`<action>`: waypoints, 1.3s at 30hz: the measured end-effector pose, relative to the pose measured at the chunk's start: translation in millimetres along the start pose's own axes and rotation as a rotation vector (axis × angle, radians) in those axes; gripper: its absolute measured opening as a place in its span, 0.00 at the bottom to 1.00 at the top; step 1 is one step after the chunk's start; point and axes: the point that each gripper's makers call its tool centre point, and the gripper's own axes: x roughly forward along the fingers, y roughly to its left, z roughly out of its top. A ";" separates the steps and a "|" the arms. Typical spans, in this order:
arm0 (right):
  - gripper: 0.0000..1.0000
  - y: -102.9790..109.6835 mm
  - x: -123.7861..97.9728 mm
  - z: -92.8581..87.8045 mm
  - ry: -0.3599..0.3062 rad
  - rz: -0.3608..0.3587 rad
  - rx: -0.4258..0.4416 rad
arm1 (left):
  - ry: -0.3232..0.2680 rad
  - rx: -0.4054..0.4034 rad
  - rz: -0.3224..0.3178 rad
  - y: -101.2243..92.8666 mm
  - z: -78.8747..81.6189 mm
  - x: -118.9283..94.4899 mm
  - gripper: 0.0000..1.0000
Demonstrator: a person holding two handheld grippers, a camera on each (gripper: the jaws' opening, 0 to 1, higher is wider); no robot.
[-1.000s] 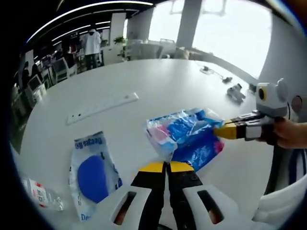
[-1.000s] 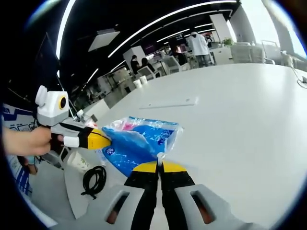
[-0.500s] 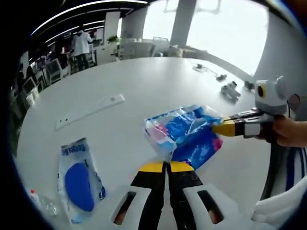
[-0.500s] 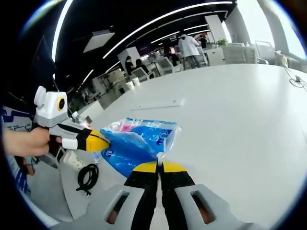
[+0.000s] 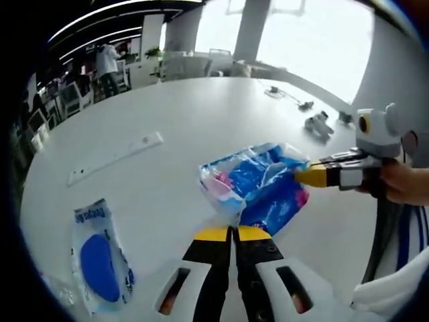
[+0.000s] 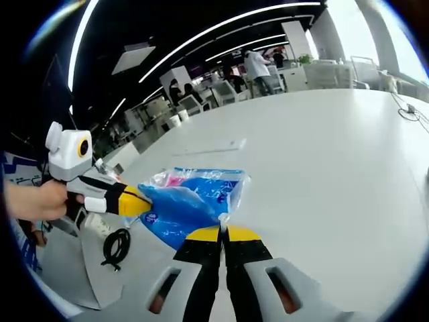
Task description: Arrange the tabletop items into an orderly group along one side of the table until the central work area is clear of visible clutter.
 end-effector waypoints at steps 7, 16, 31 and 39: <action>0.00 -7.8 0.2 -1.5 0.009 -0.005 -0.001 | 0.010 -0.021 -0.006 -3.7 -3.3 8.0 0.00; 0.00 -23.7 -0.7 -7.4 0.026 -0.023 0.006 | 0.029 -0.045 -0.021 -10.7 -9.0 26.0 0.00; 0.00 -35.5 31.4 -20.2 0.100 0.013 -0.009 | 0.084 -0.094 0.038 9.8 -23.3 49.0 0.00; 0.00 -39.4 43.9 -25.1 0.121 0.017 0.008 | 0.117 -0.094 0.051 16.7 -32.5 57.7 0.00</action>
